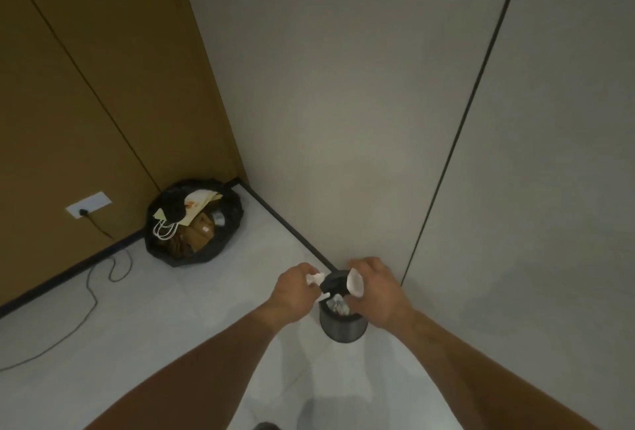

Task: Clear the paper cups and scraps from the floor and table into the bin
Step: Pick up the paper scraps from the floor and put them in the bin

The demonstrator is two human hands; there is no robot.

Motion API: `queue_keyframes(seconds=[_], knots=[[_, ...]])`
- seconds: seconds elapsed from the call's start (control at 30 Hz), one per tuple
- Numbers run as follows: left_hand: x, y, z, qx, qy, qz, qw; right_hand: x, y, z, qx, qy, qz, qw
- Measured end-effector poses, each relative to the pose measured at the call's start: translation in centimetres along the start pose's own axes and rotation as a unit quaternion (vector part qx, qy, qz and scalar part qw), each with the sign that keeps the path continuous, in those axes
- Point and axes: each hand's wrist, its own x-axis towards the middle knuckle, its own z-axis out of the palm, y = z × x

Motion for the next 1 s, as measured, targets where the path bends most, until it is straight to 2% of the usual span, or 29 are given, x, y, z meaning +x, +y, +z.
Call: queue_keyframes(seconds=[0.17, 0.5, 0.7, 0.87, 1.0], knots=[[9.8, 1.1, 0.1, 0.010, -0.055, 0.025, 0.998, 6.3, 1.9, 1.0, -0.009, -0.011, 0.051, 0.999], [31.3, -4.6, 4.3, 0.096, -0.255, 0.057, 0.961, 20.2, 5.5, 9.5, 0.076, 0.014, 0.256, 0.964], [41.1, -10.3, 14.1, 0.109, -0.319, 0.059, 0.939, 27.7, 12.9, 19.9, 0.115, 0.012, 0.338, 0.934], [47.3, -17.3, 24.2, 0.124, -0.339, 0.049, 0.931, 31.8, 21.1, 30.3, 0.115, 0.011, 0.364, 0.924], [49.3, -22.2, 29.4, 0.116, -0.335, 0.042, 0.934, 32.4, 25.4, 36.2, 0.120, 0.032, 0.379, 0.917]])
